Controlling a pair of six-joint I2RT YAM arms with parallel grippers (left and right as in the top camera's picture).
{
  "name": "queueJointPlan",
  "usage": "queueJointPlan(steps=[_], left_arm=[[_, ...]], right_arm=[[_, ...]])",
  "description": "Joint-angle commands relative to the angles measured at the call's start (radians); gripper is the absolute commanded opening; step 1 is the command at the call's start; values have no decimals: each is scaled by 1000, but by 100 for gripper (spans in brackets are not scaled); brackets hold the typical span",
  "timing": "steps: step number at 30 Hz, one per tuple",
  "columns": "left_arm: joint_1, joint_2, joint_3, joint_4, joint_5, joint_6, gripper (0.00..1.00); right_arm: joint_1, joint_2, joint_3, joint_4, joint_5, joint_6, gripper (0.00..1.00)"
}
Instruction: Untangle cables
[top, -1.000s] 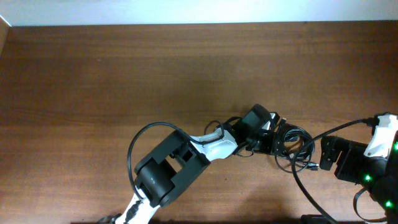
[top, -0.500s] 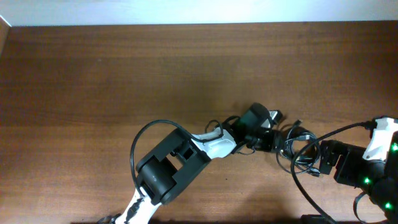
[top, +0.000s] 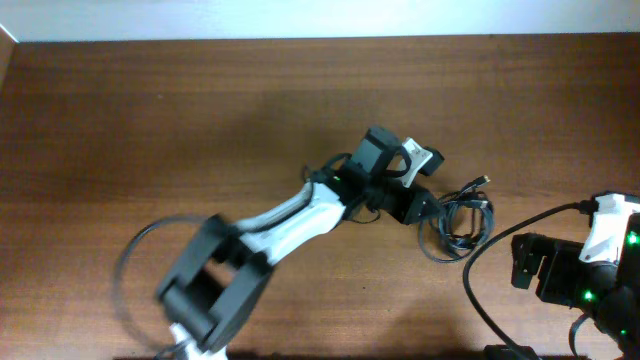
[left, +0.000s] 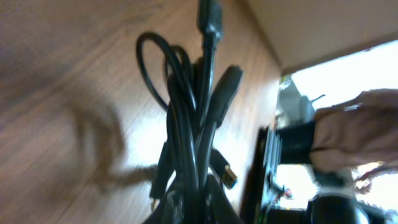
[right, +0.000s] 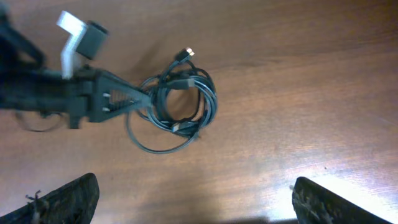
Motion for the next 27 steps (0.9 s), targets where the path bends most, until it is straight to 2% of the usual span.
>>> queueJointPlan(steps=[1, 4, 13, 21, 25, 27], left_arm=[[4, -212, 7, -149, -205, 310, 0], [8, -338, 7, -253, -291, 330, 0], [89, -578, 7, -410, -290, 408, 0], [100, -721, 7, -589, -166, 650, 0], [101, -801, 7, -661, -141, 800, 0], [101, -858, 7, -689, -88, 910, 0]], right_arm=[[-6, -4, 14, -2, -90, -53, 98], [-6, -4, 14, -2, -121, -53, 98], [-6, -4, 14, -3, -154, -53, 98], [-6, -4, 14, 5, -237, -160, 98], [-6, -3, 14, 21, -281, -183, 98], [-6, -3, 14, 25, -343, -254, 98]])
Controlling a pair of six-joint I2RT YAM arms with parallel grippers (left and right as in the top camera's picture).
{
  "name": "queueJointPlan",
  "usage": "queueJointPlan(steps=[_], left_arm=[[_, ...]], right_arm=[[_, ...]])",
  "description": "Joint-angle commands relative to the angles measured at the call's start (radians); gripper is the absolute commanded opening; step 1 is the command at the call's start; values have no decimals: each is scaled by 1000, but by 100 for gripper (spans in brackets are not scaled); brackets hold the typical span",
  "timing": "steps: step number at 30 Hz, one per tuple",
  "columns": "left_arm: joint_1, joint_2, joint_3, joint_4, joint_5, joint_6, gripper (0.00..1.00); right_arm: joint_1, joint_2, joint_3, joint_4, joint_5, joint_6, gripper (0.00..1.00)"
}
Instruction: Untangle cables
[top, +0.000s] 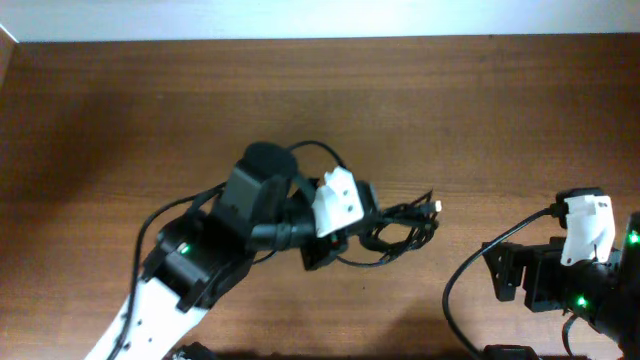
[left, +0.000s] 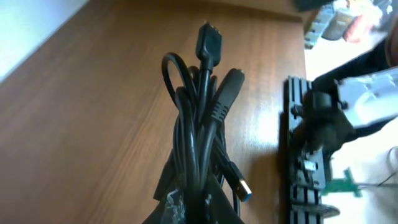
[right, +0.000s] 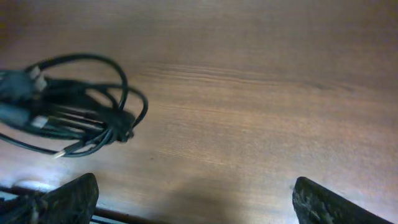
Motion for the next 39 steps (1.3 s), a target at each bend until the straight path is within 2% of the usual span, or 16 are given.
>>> queueJointPlan(steps=[1, 6, 14, 28, 33, 39], left_arm=[[5, -95, 7, -17, 113, 214, 0], [5, -161, 7, -19, 142, 295, 0], [5, -176, 6, -28, 234, 333, 0], [4, -154, 7, 51, 446, 358, 0], [3, -116, 7, 73, 504, 358, 0], [3, -85, 6, 80, 585, 358, 0]], right_arm=[[-5, -3, 13, 6, -118, -112, 99], [-5, -3, 13, 14, -265, -263, 99], [-5, -3, 13, 36, -394, -380, 99], [-5, -3, 13, 36, -396, -380, 99], [-5, -3, 13, 63, -486, -380, 99], [-5, -3, 13, 82, -484, -380, 99]])
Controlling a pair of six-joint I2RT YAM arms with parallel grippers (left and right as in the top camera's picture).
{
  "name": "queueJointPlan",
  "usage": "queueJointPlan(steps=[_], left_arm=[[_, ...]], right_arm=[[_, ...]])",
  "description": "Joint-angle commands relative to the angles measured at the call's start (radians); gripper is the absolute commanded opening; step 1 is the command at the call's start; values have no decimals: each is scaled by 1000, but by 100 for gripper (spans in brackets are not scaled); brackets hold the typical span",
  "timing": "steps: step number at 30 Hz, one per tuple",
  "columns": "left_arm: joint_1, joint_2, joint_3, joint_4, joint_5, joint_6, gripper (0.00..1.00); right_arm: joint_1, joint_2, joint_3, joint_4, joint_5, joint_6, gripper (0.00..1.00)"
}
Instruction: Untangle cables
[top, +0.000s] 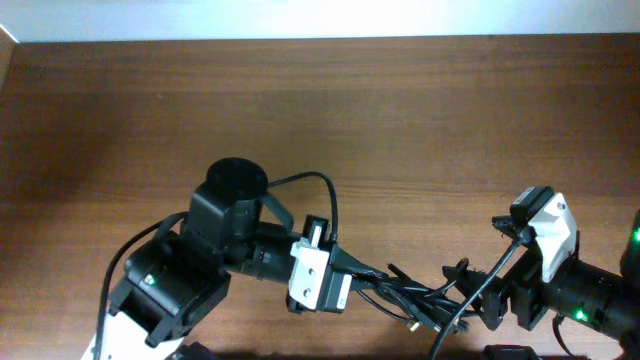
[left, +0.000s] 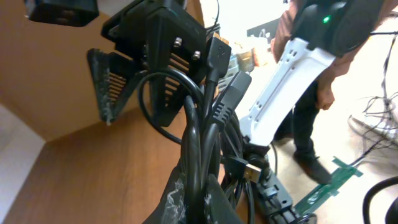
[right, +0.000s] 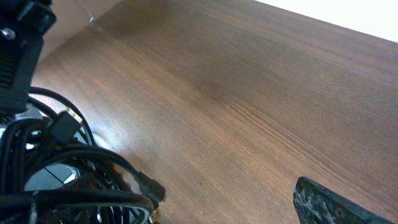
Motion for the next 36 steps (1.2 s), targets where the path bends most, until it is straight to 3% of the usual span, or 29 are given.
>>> queueJointPlan(steps=[1, 5, 12, 16, 19, 29, 32, 36], left_arm=[[3, 8, 6, 10, 129, 13, 0], [3, 8, 6, 5, 185, 12, 0], [3, 7, 6, -22, 185, -18, 0], [3, 8, 6, -40, 171, -18, 0], [3, 8, 6, -46, 73, -55, 0], [4, 8, 6, -42, -381, -394, 0], [4, 8, 6, -24, -435, -457, 0], [4, 7, 7, 35, -416, -512, 0]], right_arm=[[-5, -3, 13, 23, -32, -10, 99], [-5, -3, 13, 58, 11, -9, 99], [-5, 0, 13, 113, 265, -3, 99], [-5, 0, 13, 135, 369, 97, 99], [-5, 0, 13, 120, 378, 128, 99], [-5, -2, 13, 47, 399, 178, 99], [-5, -2, 13, 30, 388, 178, 99], [-5, -2, 13, 4, 211, 89, 99]])
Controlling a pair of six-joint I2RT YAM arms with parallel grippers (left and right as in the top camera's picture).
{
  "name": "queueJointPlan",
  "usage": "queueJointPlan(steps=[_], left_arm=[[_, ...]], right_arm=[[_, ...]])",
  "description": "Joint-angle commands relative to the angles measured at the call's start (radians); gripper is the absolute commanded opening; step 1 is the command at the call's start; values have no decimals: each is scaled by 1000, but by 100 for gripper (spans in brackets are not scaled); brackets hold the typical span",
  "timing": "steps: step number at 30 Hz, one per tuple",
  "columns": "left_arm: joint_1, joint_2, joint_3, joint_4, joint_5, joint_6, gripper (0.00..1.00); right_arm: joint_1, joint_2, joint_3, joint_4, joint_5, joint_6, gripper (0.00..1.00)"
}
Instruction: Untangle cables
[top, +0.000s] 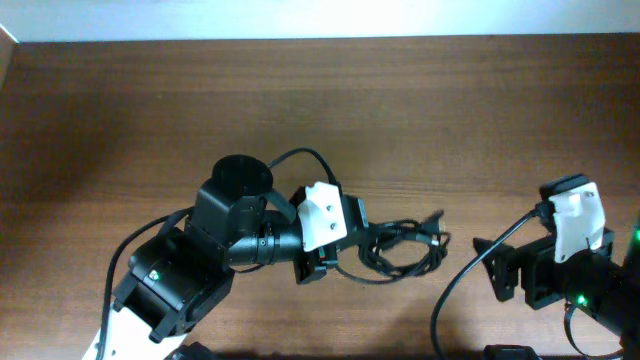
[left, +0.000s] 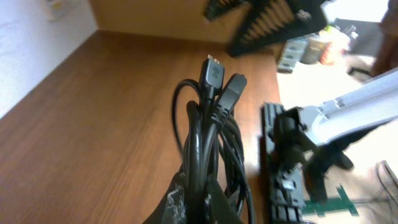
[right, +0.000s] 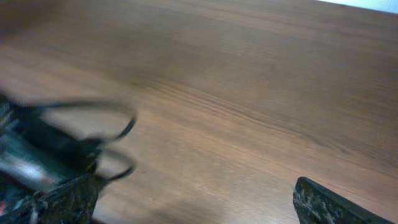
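Note:
A tangled bundle of black cables (top: 402, 245) hangs at the table's middle, with my left gripper (top: 352, 238) shut on its left end. The left wrist view shows the bundle (left: 208, 130) rising out of the shut left gripper (left: 202, 202), two plugs (left: 217, 78) sticking out at its top. My right gripper (top: 497, 277) stands open to the right of the bundle, apart from it. In the right wrist view its fingertips (right: 329, 202) are spread wide, and the cables (right: 74, 140) appear blurred at the left.
The brown wooden table (top: 150, 120) ends at a white wall at the back. The arms' own black supply cables (top: 455, 290) loop near the front edge. The right arm's base (left: 292, 155) shows beyond the bundle in the left wrist view.
The left gripper, still shut on the bundle, has moved from the front edge back toward the table's middle. The right gripper, then right at the bundle, now stands off to the right.
The left gripper first held the bundle at the right of centre. Then it held it near the table's middle, then down at the front edge against the open right gripper. Now the bundle is back at the middle, still tangled.

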Motion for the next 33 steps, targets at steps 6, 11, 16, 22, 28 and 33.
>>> queueJointPlan(steps=[6, 11, 16, 22, 28, 33], left_arm=[[3, -6, 7, 120, 152, -97, 0], [3, -6, 6, 145, 181, -97, 0], [3, -6, 6, 230, 183, -102, 0], [3, -1, 6, 302, 183, -156, 0], [3, 24, 6, 302, 209, -160, 0], [3, 30, 6, 303, 209, -160, 0]], right_arm=[[-5, -2, 13, -22, -352, -257, 100], [-5, -2, 13, -21, -379, -257, 99], [-5, -2, 13, -23, -438, -257, 99], [-5, -2, 13, -21, -446, -257, 68], [-5, -2, 13, -18, -445, -257, 4], [-5, -2, 13, -5, -445, -257, 4]])
